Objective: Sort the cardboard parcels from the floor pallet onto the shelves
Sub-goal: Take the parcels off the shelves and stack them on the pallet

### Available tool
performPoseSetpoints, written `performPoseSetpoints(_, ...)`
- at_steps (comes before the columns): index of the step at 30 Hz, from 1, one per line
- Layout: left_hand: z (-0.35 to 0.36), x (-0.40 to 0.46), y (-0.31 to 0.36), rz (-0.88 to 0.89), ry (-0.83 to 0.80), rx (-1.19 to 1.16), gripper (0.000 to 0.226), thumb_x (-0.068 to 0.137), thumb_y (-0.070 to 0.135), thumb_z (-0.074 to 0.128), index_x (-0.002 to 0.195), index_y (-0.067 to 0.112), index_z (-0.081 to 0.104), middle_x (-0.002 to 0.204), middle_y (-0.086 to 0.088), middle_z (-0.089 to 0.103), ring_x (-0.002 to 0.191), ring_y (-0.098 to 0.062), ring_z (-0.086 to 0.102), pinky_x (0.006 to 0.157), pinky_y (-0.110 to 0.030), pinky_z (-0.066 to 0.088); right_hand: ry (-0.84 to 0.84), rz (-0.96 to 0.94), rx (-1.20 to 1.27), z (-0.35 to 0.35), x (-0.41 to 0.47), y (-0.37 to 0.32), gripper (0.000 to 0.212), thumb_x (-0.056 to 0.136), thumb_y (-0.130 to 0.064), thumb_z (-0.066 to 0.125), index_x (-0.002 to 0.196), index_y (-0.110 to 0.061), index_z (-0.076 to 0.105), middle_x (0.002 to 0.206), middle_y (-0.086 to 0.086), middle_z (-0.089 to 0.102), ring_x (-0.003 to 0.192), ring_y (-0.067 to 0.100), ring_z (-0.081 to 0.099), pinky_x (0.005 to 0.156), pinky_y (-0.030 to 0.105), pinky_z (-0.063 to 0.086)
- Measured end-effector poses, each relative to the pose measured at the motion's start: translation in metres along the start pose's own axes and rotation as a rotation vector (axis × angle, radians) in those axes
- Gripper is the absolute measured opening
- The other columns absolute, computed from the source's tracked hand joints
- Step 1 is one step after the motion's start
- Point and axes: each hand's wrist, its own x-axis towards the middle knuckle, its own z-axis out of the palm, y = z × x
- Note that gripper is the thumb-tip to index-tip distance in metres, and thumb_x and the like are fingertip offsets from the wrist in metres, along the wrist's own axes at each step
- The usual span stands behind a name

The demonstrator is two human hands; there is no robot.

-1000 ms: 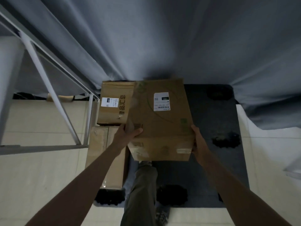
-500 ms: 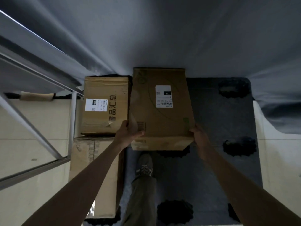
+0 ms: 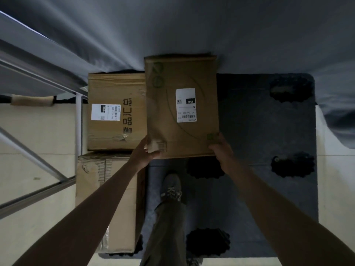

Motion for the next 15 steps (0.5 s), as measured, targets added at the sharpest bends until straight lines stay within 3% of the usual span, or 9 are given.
performPoseSetpoints(4,0.001,-0.03,0.007,0.035,0.016,-0.021,0.083,0.086,0.011,0.078,0.156,0.019,0.035,0.154,-0.003,0.046,0.141,-0.022,0.043,0.115,-0.035,0.035,-0.058,-0.059,-0.117,0.001,-0.031,-0.015,0.051,0.095,-0.018,0.054,0.143,-0.035,0.047,0.131,-0.001,0.06,0.115,0.02,0.059,0.104,0.039,0.049)
performPoseSetpoints(7,0.0,-0.059,0.022,0.061,0.025,-0.038,0.082,0.087,0.012,0.077,0.156,0.017,0.033,0.156,-0.006,0.042,0.143,-0.023,0.039,0.109,-0.027,0.034,-0.068,-0.119,-0.176,-0.005,-0.06,-0.029,0.051,0.097,-0.02,0.056,0.145,-0.035,0.045,0.139,-0.003,0.056,0.121,0.018,0.055,0.107,0.038,0.046)
performPoseSetpoints(11,-0.007,-0.121,0.054,0.12,0.036,-0.04,0.08,0.087,0.019,0.078,0.155,0.021,0.035,0.155,-0.006,0.043,0.14,-0.029,0.042,0.11,-0.037,0.038,-0.087,-0.19,-0.244,-0.022,-0.125,-0.051,0.066,0.097,-0.019,0.059,0.157,-0.029,0.032,0.153,0.0,0.045,0.136,0.021,0.046,0.116,0.044,0.04)
performPoseSetpoints(15,-0.012,-0.209,0.076,0.221,0.04,-0.021,0.074,0.088,0.025,0.077,0.152,0.024,0.041,0.152,-0.003,0.046,0.138,-0.025,0.044,0.095,-0.03,0.039,-0.079,-0.285,-0.282,-0.046,-0.211,-0.069,0.065,0.098,-0.022,0.061,0.157,-0.028,0.033,0.155,0.002,0.039,0.135,0.018,0.044,0.114,0.04,0.041)
